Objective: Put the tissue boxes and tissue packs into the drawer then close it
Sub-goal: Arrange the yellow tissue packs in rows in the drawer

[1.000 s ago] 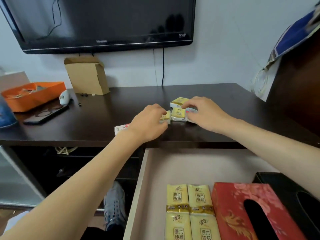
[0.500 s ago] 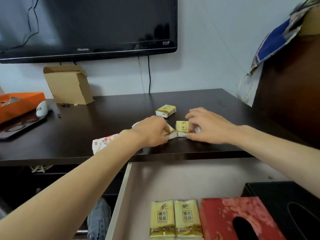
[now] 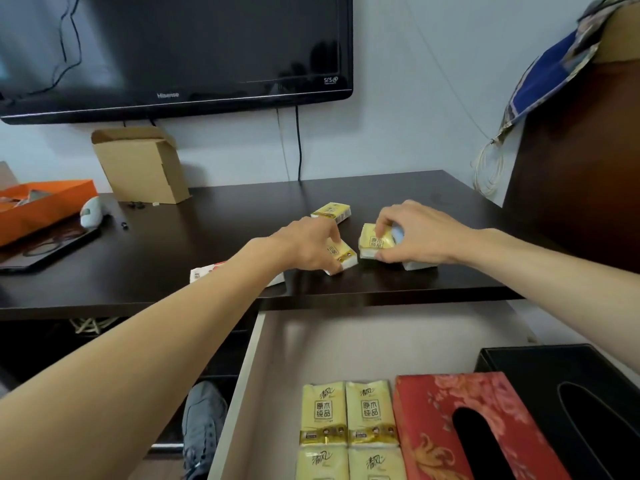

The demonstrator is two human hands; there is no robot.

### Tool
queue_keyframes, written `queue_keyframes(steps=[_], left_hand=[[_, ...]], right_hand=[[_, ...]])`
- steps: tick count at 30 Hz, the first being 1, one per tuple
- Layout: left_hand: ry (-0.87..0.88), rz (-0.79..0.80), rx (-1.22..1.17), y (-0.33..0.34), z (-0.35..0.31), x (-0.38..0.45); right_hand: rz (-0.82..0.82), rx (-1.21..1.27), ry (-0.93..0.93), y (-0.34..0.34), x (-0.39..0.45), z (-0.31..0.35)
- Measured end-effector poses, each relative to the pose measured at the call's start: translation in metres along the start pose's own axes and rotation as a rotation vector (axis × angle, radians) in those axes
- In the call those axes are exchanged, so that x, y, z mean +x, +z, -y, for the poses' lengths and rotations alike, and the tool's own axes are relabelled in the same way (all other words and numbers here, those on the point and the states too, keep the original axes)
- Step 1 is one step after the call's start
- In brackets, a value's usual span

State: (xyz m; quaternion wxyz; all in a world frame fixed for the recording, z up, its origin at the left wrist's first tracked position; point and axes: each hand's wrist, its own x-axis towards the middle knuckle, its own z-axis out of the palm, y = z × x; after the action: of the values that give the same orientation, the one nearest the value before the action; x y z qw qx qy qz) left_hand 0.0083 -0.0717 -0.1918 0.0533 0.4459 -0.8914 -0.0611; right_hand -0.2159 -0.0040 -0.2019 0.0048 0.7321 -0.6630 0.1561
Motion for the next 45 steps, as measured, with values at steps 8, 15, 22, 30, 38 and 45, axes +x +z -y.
queue_keyframes(steps=[8, 15, 22, 30, 38, 45], left_hand=[[0.025, -0.284, -0.327, -0.01, 0.003, -0.039], [0.099, -0.242, -0.431, -0.01, 0.006, -0.103], [0.175, -0.031, -0.47, 0.029, 0.007, -0.163], [0.224, 0.181, -0.245, 0.07, 0.01, -0.173], [0.232, 0.214, -0.251, 0.086, 0.015, -0.172], [0.25, 0.194, -0.27, 0.089, 0.014, -0.17]], right_hand=[[-0.311, 0.844, 0.216, 0.011, -0.015, 0.005], [-0.319, 0.76, 0.081, 0.01, -0.043, 0.031], [-0.092, 0.549, -0.183, 0.021, -0.122, 0.078], [0.253, 0.269, -0.021, 0.044, -0.152, 0.091], [0.47, 0.114, 0.029, 0.056, -0.14, 0.097], [0.534, 0.106, 0.062, 0.055, -0.135, 0.101]])
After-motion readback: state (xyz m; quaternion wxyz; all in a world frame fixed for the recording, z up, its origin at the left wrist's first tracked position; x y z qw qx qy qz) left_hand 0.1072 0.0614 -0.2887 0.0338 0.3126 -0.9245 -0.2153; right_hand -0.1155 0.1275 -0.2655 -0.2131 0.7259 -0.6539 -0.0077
